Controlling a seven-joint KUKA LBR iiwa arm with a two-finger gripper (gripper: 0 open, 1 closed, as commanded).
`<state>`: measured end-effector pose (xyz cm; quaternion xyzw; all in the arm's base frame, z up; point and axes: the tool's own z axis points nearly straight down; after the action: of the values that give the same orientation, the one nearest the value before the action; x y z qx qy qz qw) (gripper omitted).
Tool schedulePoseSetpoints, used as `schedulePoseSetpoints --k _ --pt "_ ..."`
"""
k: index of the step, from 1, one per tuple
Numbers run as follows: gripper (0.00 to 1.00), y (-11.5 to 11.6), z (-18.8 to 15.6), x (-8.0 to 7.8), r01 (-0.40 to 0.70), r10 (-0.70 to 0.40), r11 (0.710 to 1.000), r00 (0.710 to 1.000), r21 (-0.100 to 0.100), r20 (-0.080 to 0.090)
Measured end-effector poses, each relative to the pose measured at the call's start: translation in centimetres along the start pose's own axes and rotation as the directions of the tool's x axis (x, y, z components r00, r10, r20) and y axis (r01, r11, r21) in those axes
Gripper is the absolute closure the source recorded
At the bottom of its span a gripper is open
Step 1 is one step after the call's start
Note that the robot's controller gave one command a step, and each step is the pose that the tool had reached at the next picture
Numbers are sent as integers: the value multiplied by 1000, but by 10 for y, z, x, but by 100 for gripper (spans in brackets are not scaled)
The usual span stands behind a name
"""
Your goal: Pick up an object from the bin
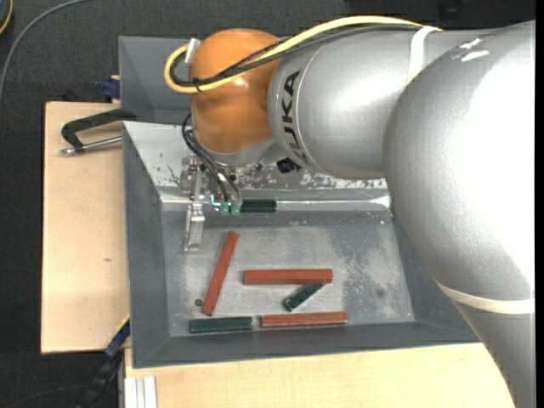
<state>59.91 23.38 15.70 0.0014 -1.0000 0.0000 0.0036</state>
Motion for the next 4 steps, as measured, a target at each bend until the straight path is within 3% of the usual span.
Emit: schedulePoseSetpoints --k 1,2,3,4 --pt "0 -94 86 27 471 -471 882 882 3 6" --pt "0 -6 56 62 716 -716 698 698 5 13" --pt "0 -21 57 74 927 -927 376 376 6 5" --pt "0 -4 87 78 969 -969 246 246 6 1"
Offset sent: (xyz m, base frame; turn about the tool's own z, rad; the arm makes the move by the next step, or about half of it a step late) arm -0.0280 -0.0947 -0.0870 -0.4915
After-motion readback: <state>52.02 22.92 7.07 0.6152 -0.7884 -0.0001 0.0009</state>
